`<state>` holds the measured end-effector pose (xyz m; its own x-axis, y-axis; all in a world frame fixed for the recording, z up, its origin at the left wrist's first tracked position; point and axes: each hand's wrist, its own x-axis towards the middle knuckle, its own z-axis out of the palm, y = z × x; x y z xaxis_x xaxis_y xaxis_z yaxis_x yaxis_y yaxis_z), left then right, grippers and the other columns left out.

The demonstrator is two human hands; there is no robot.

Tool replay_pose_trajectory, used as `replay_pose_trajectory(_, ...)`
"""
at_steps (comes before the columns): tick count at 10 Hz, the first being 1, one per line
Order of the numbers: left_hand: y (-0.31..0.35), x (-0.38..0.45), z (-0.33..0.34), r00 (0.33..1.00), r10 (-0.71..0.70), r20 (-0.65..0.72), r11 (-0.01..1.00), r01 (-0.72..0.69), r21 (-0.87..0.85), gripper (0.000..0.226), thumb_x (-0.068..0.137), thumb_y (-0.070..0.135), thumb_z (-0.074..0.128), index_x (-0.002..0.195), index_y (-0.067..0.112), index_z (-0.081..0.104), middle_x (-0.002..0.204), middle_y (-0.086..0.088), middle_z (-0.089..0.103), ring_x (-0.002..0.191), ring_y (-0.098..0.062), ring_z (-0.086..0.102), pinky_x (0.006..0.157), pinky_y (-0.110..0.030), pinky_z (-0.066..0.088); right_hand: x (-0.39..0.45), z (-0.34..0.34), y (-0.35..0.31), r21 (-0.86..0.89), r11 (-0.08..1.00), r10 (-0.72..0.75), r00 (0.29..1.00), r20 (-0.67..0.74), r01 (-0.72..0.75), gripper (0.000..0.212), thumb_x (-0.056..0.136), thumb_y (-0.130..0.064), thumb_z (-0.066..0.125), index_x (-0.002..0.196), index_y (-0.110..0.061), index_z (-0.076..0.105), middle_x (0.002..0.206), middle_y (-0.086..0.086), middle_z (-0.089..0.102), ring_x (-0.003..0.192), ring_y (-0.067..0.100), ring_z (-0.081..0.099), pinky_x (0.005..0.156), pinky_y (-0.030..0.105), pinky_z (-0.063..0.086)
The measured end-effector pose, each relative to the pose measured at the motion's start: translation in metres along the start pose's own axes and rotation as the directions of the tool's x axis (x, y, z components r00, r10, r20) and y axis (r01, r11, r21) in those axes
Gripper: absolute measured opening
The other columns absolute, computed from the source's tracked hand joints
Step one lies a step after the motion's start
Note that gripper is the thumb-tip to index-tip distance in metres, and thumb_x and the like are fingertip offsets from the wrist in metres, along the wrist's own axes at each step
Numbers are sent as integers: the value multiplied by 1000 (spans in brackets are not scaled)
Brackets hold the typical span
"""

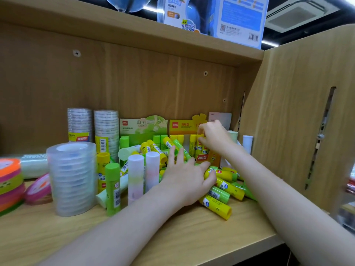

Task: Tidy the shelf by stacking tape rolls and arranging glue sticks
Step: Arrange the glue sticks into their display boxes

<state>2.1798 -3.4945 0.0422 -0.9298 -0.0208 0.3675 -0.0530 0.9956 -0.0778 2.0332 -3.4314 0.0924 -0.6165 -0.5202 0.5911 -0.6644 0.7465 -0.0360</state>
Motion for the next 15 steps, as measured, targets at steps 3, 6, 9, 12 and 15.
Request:
replay_pose_trajectory(3,0,0,1,1000,-5,1,1000,6,-12,50,97,50,14,143,35,27,149,-11,32,142,-35,1,108,-52,-18,-5,3,-1,71,994,87,994,-67,-82,19,88,-17,56,105,-11,64,108,12,59,116,30,40,89,42,43)
replay_pose_trajectory(6,-2,-1,0,1000,-6,6,1000,6,-26,50,97,49,14,143,36,28,149,-8,33,143,-32,3,109,-50,-17,-8,-7,7,129,983,120,987,107,-134,33,96,-33,45,112,-14,66,123,14,52,121,32,43,96,41,38)
replay_pose_trajectory(9,-5,2,1,998,-16,-60,999,14,-31,48,99,34,13,142,27,34,147,3,37,143,-25,9,113,-45,-10,-94,-68,31,348,937,-90,962,256,-5,16,92,-19,56,99,-17,70,88,-9,65,79,5,58,71,18,42)
replay_pose_trajectory(12,-3,1,3,995,-32,-89,998,27,-54,47,99,33,14,141,28,34,146,4,39,143,-24,10,113,-44,-9,-109,-44,30,626,773,36,993,115,-100,13,81,-7,66,87,-19,66,84,4,66,70,8,59,66,13,47)
replay_pose_trajectory(15,-4,1,4,994,-37,-104,998,30,-62,46,99,33,16,139,26,39,145,2,41,143,-23,10,113,-43,-11,-33,-49,27,608,792,124,962,-245,52,12,82,-9,64,91,-15,60,81,1,62,73,17,61,72,26,50)
